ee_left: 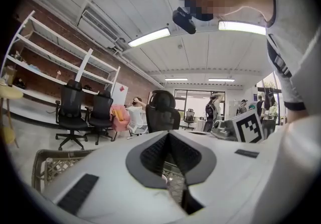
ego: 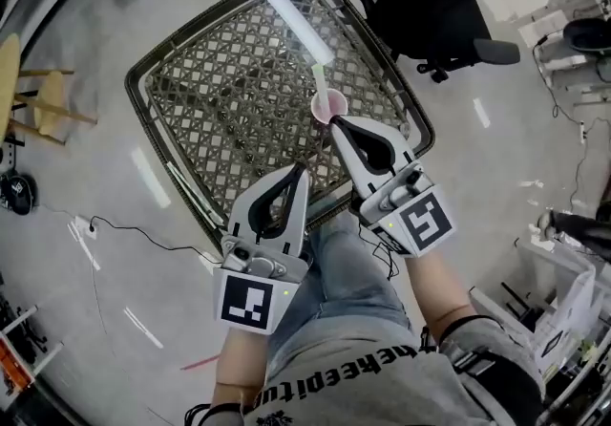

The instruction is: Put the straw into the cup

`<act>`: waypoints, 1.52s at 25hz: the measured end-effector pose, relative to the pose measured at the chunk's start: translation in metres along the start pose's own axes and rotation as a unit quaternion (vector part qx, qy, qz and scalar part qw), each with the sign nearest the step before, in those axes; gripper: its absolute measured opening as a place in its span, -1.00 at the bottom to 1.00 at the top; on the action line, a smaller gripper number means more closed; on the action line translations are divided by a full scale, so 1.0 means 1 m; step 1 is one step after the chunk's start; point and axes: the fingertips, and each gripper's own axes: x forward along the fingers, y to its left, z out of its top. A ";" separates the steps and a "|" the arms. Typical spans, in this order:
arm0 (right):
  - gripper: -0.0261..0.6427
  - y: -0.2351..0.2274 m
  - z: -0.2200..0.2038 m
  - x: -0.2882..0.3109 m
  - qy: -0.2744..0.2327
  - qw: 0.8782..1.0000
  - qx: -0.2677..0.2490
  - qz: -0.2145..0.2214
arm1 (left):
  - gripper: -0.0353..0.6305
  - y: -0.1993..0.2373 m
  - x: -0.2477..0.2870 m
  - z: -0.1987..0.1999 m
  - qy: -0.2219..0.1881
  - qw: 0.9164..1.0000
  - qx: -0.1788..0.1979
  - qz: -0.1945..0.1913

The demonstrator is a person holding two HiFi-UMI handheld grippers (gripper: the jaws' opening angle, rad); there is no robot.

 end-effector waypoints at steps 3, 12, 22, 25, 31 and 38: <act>-0.93 0.009 0.009 -0.005 0.003 1.000 0.001 0.010 | -0.82 -0.004 -0.001 0.006 -0.002 1.000 0.005 -0.007; -0.93 0.055 0.053 -0.029 -0.010 0.999 0.017 0.027 | -0.82 -0.027 -0.031 0.028 -0.001 1.000 0.002 -0.027; -0.93 0.089 0.086 -0.061 -0.018 1.000 0.008 0.021 | -0.82 -0.044 -0.059 0.052 -0.003 0.999 0.029 -0.030; -0.93 0.097 0.089 -0.075 -0.020 1.000 0.006 0.019 | -0.82 -0.052 -0.066 0.056 -0.004 0.999 0.035 -0.028; -0.93 0.113 0.097 -0.073 -0.027 0.999 0.006 0.016 | -0.82 -0.041 -0.079 0.065 -0.012 0.999 0.038 -0.018; -0.93 0.126 0.101 -0.087 -0.032 0.999 -0.001 0.023 | -0.82 -0.047 -0.087 0.079 -0.049 0.998 0.028 0.001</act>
